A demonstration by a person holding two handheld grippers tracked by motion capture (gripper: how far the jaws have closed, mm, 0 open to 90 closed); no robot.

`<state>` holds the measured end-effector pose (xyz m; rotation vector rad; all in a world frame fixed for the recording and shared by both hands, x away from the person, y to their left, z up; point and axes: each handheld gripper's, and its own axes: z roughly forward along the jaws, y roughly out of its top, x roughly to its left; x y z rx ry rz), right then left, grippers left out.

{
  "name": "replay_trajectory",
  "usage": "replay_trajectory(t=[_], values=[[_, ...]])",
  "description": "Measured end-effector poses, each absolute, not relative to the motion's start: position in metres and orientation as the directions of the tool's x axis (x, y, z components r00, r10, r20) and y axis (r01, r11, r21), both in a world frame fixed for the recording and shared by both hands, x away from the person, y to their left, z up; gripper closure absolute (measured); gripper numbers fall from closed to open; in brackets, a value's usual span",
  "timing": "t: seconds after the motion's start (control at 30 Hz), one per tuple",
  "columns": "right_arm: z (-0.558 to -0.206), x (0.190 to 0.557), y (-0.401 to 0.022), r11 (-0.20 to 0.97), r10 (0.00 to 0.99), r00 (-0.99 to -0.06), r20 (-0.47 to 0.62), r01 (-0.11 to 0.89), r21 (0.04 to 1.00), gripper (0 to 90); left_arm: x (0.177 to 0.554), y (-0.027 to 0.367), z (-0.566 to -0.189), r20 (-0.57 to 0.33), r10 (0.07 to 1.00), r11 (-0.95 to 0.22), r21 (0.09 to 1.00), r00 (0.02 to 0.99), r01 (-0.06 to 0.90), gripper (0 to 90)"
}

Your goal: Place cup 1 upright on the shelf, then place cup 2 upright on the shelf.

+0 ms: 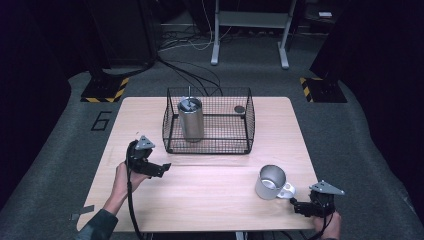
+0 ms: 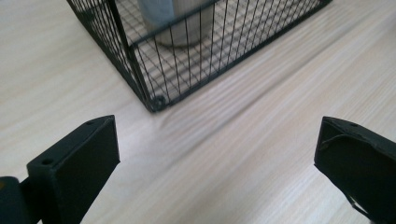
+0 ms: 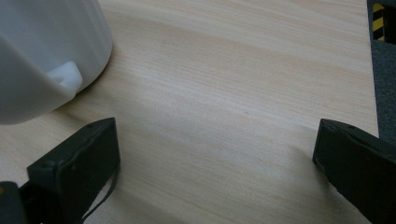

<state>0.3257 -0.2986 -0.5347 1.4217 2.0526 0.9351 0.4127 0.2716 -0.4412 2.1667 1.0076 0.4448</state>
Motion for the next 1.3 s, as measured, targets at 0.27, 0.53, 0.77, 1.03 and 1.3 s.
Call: replay_trajectory(t=[0.27,0.53,0.77,1.03,1.3], values=[[-0.535,0.326,-0.299,0.231,0.936,-0.353,0.001,0.615,0.754,0.4,0.409,0.281,-0.471,-0.013,0.790,-0.430,0.700,0.613,0.570,0.0],[-0.535,0.326,-0.299,0.231,0.936,-0.352,0.001,0.615,0.754,0.4,0.418,0.289,-0.496,-0.039,0.806,-0.412,0.680,0.591,0.606,0.0],[-0.535,0.325,-0.298,0.229,0.937,-0.350,0.001,0.615,0.755,0.4,0.427,0.292,-0.508,-0.072,0.821,-0.379,0.674,0.566,0.634,0.0],[-0.534,0.326,-0.298,0.256,0.921,-0.389,0.001,0.609,0.751,0.4,0.434,0.295,-0.523,-0.002,0.814,-0.439,0.654,0.581,0.616,0.0],[-0.530,0.329,-0.300,0.305,0.900,-0.436,0.000,0.629,0.715,0.4,0.434,0.300,-0.530,0.012,0.824,-0.405,0.713,0.567,0.572,0.0]])
